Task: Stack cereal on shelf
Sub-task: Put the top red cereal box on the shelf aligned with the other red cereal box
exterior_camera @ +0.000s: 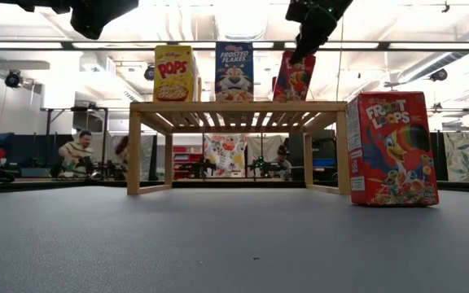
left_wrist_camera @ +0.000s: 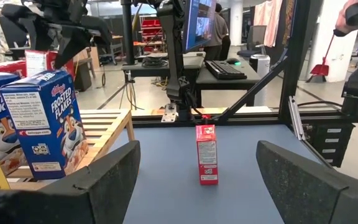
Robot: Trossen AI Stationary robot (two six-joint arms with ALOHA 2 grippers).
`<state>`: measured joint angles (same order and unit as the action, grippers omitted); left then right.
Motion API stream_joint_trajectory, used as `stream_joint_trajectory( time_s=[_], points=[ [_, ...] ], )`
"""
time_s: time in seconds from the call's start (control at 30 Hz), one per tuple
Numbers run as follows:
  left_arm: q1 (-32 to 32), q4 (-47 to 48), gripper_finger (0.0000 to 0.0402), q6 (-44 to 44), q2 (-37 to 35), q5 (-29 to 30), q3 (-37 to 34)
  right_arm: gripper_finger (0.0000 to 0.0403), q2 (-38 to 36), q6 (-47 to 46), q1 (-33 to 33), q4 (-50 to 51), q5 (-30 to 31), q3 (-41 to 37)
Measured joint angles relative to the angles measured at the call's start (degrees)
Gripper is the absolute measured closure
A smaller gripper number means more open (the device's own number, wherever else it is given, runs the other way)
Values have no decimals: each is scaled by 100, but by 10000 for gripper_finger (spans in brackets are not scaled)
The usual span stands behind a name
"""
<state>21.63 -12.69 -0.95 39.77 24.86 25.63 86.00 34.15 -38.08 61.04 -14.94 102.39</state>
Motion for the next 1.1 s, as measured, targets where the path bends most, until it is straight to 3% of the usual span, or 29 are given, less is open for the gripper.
stream_joint_trajectory(
  time_s=[1.1],
  points=[
    [2, -13, 98, -25, 0, 0, 0, 206, 219, 48, 8, 130, -2, -19]
  ],
)
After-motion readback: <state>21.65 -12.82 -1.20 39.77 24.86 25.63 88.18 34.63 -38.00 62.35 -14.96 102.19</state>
